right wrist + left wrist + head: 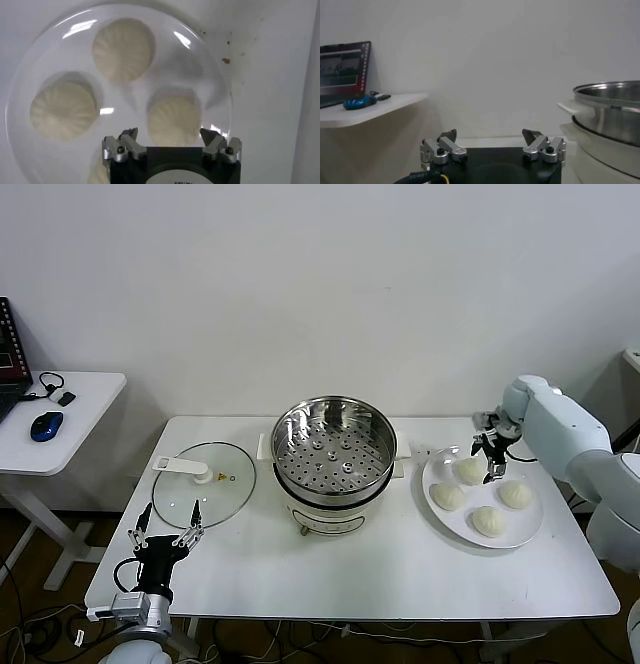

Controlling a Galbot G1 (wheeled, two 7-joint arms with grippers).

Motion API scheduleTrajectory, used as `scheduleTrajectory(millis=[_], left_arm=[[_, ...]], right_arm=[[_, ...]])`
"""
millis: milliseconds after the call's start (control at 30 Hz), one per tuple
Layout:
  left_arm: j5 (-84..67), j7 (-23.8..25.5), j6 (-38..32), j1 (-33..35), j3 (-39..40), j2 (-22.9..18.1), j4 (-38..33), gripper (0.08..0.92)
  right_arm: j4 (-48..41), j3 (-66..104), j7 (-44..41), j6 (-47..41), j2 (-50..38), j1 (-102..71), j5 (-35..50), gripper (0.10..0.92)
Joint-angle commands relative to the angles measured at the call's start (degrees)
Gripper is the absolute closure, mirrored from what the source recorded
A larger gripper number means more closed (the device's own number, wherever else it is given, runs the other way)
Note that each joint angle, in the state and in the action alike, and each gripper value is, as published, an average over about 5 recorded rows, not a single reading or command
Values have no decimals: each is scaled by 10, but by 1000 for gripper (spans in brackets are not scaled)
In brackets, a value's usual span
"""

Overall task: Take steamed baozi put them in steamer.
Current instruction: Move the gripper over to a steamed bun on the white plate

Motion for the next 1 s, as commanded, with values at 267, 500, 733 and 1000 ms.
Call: scheduleTrajectory(millis=[267,500,733,1000], left_arm=[[0,-1,-5,-4,1,4,12,177],[-1,-1,-5,-6,2,7,13,177],[-1,-1,-6,-5,3,9,13,177],[-2,0,-3,-5,-2,10,6,177]], right_arm=[[-42,47,12,8,17,-13,-26,203],[-52,57,16,7,24,-15,-38,250],[-53,60,17,6,29,-15,-39,396],[13,-3,4,-8,-3,10,20,408]])
